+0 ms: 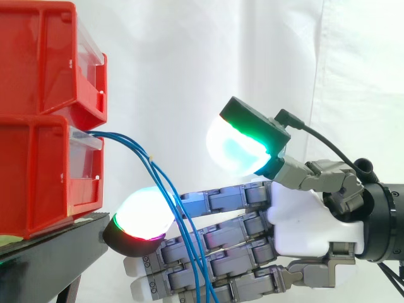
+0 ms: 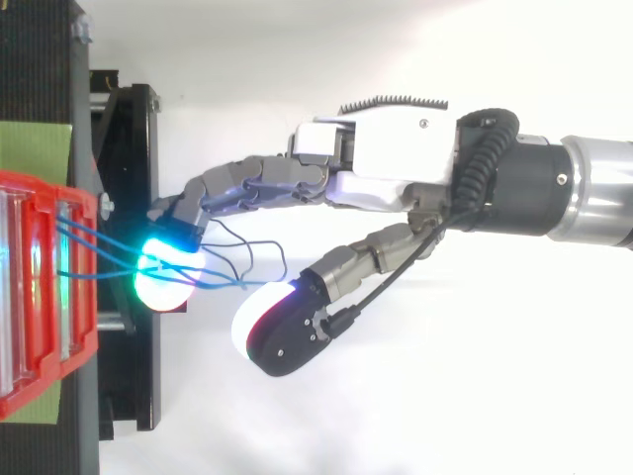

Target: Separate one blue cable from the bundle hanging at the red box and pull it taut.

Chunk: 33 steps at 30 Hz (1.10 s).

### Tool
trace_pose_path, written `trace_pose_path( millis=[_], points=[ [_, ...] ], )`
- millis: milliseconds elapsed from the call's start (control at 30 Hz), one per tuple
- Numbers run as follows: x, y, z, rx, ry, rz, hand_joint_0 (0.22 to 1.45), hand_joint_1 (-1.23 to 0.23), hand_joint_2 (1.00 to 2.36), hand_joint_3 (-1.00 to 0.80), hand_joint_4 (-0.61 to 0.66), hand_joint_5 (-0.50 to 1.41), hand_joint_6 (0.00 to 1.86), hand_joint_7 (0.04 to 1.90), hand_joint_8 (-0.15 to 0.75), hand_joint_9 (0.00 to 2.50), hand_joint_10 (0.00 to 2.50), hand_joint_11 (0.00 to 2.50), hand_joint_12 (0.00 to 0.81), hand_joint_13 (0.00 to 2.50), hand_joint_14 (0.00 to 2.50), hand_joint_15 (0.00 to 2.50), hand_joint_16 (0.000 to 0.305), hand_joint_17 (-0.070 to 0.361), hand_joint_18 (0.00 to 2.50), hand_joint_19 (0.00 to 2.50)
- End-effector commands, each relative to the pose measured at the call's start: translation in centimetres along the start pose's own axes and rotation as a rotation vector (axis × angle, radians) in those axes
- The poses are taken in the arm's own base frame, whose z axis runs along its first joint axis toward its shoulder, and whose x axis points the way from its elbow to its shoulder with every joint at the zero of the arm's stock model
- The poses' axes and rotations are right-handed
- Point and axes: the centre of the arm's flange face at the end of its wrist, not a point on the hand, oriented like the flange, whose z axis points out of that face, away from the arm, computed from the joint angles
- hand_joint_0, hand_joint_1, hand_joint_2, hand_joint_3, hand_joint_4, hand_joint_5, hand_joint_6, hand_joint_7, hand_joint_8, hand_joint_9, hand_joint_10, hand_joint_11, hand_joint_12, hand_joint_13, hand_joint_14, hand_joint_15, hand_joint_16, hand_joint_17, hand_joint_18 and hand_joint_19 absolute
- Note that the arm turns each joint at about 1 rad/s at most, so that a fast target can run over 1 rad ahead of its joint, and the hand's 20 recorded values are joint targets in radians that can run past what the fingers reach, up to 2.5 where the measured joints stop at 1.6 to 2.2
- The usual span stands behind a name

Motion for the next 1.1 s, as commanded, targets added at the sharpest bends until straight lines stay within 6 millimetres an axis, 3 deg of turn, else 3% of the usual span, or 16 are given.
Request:
trace_pose_path(
  millis=[0, 367, 433, 533, 733, 1067],
  points=[
    [0.2, 0.1, 0.0, -0.003, 0.006, 0.004, 0.56, -0.67, 1.0, -0.49, 0.31, -0.19, 0.5, 0.88, 0.291, 0.29, 0.0, 0.0, 0.295, 0.25, 0.0, 0.0, 0.028, 0.063, 0.0, 0.0],
    [-0.4, 0.0, -0.1, 0.011, 0.017, 0.005, 0.56, -0.62, 1.0, -0.5, 0.35, -0.17, 0.5, 0.91, 0.295, 0.3, 0.0, 0.0, 0.296, 0.26, 0.0, 0.0, 0.028, 0.063, 0.0, 0.0],
    [-0.6, -0.1, -0.3, 0.022, 0.018, 0.005, 0.58, -0.5, 1.0, -0.5, 0.35, -0.16, 0.5, 0.94, 0.294, 0.31, 0.0, 0.0, 0.293, 0.26, 0.0, 0.0, 0.027, 0.062, 0.0, 0.0],
    [-0.8, -0.2, -0.3, 0.025, 0.019, 0.003, 0.58, -0.48, 1.0, -0.5, 0.35, -0.16, 0.5, 0.96, 0.296, 0.32, 0.0, 0.0, 0.293, 0.26, 0.0, 0.0, 0.027, 0.061, 0.0, 0.0],
    [-1.2, -0.1, -0.4, 0.025, 0.03, 0.004, 0.58, -0.63, 1.0, -0.5, 0.33, -0.15, 0.5, 1.05, 0.295, 0.32, 0.0, 0.0, 0.293, 0.27, 0.0, 0.0, 0.027, 0.061, 0.0, 0.0],
    [-1.7, 0.3, -0.2, 0.018, 0.032, 0.005, 0.58, -0.71, 1.0, -0.5, 0.29, -0.14, 0.5, 1.16, 0.291, 0.33, 0.0, 0.0, 0.29, 0.29, 0.0, 0.0, 0.027, 0.06, 0.03, 0.0]
  ],
)
